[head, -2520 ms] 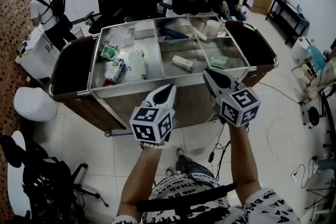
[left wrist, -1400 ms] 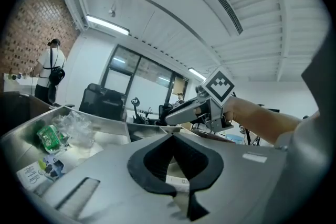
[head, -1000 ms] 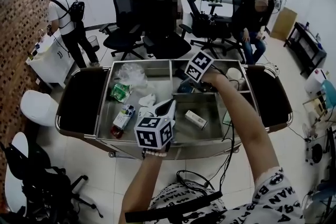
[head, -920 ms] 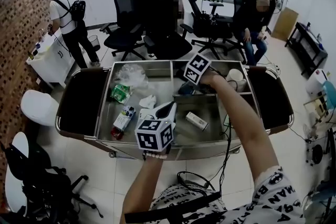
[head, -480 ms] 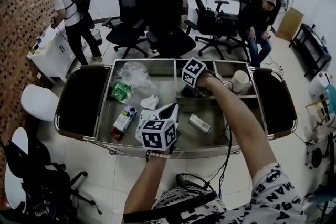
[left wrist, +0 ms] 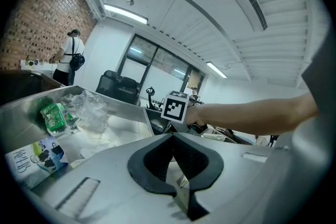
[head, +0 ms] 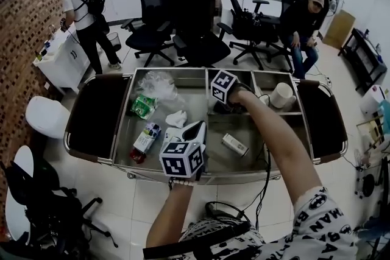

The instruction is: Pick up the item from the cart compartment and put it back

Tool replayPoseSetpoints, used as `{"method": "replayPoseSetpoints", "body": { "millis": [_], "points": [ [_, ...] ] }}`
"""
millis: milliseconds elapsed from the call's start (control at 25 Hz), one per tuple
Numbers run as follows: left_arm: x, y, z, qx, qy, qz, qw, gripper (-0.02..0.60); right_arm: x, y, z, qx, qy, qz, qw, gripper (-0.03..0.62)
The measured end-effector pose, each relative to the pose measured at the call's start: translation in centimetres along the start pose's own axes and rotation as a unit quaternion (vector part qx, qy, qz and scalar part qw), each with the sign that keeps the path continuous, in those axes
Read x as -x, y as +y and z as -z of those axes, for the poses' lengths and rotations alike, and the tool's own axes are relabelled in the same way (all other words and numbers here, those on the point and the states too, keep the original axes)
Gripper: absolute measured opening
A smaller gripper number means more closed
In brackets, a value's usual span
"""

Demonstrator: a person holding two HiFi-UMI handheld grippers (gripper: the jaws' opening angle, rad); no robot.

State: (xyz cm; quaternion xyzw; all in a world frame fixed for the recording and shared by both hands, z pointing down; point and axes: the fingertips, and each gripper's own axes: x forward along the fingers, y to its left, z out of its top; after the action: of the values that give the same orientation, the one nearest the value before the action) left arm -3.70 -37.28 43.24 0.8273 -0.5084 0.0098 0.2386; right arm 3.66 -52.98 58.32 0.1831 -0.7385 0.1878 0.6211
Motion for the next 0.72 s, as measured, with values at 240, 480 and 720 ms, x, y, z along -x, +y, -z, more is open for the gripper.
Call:
{"method": "replayPoseSetpoints", "body": {
  "millis": [240,480,720],
  "points": [
    [0.2,0.0,0.1,-0.003,-0.003,0.001,1.0000,-0.002,2.6,-1.1,-1.6,-0.030,-0.067,0.015,0.997,0.250],
    [0.1,-0.8,-0.3,-0.010,-0.012,0.012,0.9998,-0.002,8.6,-0.1,-3.1,-0.057,-0.193,0.020,0.979,0.250],
    [0.4,-1.5,-1.7,-0.028,-0.036,0.023,0.9987,-0.002,16.0,2.9,-2.7,-0.057,-0.316,0.042,0.946,0.249]
  ]
}}
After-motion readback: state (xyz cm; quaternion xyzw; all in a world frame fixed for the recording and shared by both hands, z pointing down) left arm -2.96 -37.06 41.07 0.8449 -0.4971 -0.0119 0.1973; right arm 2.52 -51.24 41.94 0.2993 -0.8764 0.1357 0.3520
